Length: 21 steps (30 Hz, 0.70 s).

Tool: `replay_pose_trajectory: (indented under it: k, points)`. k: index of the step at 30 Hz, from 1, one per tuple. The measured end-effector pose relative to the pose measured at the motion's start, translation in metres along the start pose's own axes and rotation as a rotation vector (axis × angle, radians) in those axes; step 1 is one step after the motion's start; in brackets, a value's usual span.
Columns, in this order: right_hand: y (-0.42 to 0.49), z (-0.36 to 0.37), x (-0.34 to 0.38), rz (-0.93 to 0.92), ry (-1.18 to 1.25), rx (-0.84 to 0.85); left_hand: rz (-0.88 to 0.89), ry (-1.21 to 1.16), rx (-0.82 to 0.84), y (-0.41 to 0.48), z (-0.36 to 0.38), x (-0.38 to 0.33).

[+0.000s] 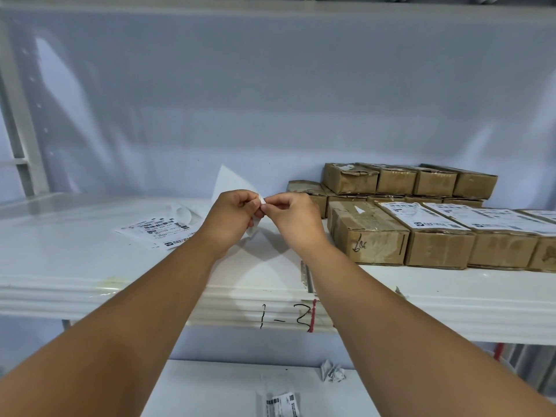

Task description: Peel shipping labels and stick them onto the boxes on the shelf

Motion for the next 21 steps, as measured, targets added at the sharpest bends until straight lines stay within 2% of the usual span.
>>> replay_pose_trajectory:
  k: [8, 21]
  points:
    - [-0.0023, -0.0010, 0.0011, 0.016, 0.048, 0.012, -0.040, -0.085, -0.069, -0.0020, -0.0070, -0.0001]
    - [-0.0023, 0.0069, 0.0021, 0.016, 0.099, 0.046, -0.066, -0.181, -0.015, -0.0006, -0.0015, 0.0023]
Point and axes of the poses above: each hand's wrist, its own y-axis towards the middle knuckle, its own z-axis out of the palm, x = y × z, the point moved 10 cm from there along y, towards the middle knuckle, and after that the axes turned 5 degrees about -y, right-handed, at the moved point
